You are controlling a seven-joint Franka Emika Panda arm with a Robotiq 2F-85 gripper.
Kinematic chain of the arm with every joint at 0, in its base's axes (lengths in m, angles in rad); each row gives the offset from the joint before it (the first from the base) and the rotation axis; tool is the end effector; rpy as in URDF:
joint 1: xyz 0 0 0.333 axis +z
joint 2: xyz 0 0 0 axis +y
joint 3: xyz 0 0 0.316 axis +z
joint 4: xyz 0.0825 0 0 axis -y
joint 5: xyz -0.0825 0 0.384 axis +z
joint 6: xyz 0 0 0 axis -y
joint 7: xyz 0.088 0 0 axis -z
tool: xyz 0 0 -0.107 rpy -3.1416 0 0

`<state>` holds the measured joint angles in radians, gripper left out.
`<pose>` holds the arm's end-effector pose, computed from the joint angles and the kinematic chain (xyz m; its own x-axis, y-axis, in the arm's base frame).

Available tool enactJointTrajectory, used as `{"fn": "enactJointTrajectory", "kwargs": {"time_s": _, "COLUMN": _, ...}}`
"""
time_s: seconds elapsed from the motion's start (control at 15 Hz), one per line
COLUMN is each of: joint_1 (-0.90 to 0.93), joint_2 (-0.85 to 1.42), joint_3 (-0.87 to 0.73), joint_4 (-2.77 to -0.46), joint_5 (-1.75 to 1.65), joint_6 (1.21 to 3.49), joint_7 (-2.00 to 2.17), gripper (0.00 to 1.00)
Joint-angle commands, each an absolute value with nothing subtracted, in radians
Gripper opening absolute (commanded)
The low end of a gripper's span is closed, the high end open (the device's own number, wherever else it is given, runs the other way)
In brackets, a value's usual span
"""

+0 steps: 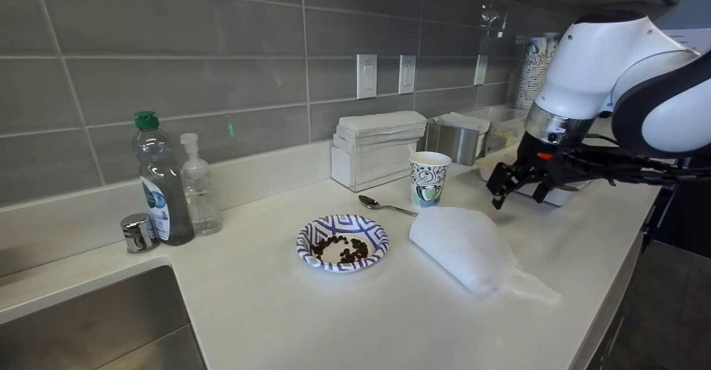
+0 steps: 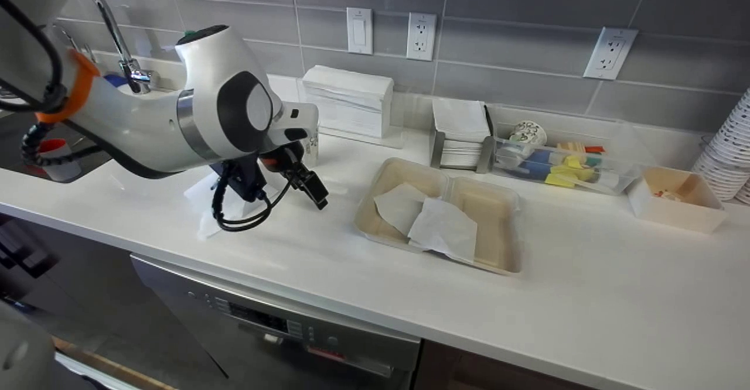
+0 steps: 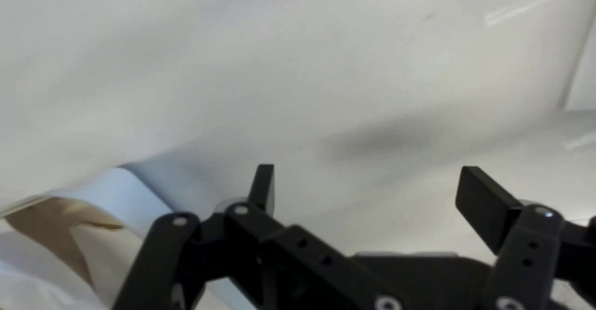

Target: Fold the napkin on the left in half and put the napkin on the right in the food pack then pour the contents on the folded napkin into the coffee cup.

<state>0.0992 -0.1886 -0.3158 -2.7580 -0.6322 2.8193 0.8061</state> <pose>0.4001 -0.0534 0.2917 0.8604 -0.4021 0.3131 -0.4407 -0.8956 0.0607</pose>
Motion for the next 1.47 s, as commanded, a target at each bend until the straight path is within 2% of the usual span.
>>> {"fn": "enactJointTrajectory", "kwargs": {"time_s": 0.0, "joint_1": 0.291, "joint_2": -0.289, "joint_3": -0.413, "joint_4": -2.754, "joint_5": -0.362, "joint_6": 2.647, "joint_7": 0.536, "gripper": 1.00}}
{"fn": "enactJointTrajectory", "kwargs": {"time_s": 0.07, "joint_1": 0.291, "joint_2": -0.319, "joint_3": -0.409, "joint_4": -2.747, "joint_5": -0.347, "joint_6": 2.589, "joint_7": 0.519, "gripper": 1.00}}
{"fn": "enactJointTrajectory", "kwargs": {"time_s": 0.13, "joint_1": 0.143, "joint_2": -0.322, "joint_3": -0.242, "joint_4": -2.728, "joint_5": -0.262, "joint_6": 2.540, "joint_7": 0.461, "gripper": 1.00}}
{"fn": "enactJointTrajectory", "kwargs": {"time_s": 0.2, "joint_1": 0.128, "joint_2": -0.335, "joint_3": -0.219, "joint_4": -2.710, "joint_5": -0.229, "joint_6": 2.491, "joint_7": 0.444, "gripper": 1.00}}
{"fn": "enactJointTrajectory", "kwargs": {"time_s": 0.27, "joint_1": 0.083, "joint_2": -0.269, "joint_3": -0.170, "joint_4": -2.721, "joint_5": -0.246, "joint_6": 2.587, "joint_7": 0.476, "gripper": 1.00}}
{"fn": "enactJointTrajectory", "kwargs": {"time_s": 0.33, "joint_1": 0.062, "joint_2": -0.295, "joint_3": -0.144, "joint_4": -2.709, "joint_5": -0.220, "joint_6": 2.543, "joint_7": 0.452, "gripper": 1.00}}
{"fn": "enactJointTrajectory", "kwargs": {"time_s": 0.6, "joint_1": 0.057, "joint_2": -0.322, "joint_3": -0.136, "joint_4": -2.708, "joint_5": -0.177, "joint_6": 2.514, "joint_7": 0.404, "gripper": 1.00}}
{"fn": "enactJointTrajectory", "kwargs": {"time_s": 0.93, "joint_1": 0.078, "joint_2": -0.314, "joint_3": -0.102, "joint_4": -2.706, "joint_5": 0.031, "joint_6": 2.484, "joint_7": 0.205, "gripper": 1.00}}
{"fn": "enactJointTrajectory", "kwargs": {"time_s": 1.4, "joint_1": 0.046, "joint_2": -0.287, "joint_3": -0.066, "joint_4": -2.690, "joint_5": 0.068, "joint_6": 2.381, "joint_7": 0.123, "gripper": 1.00}}
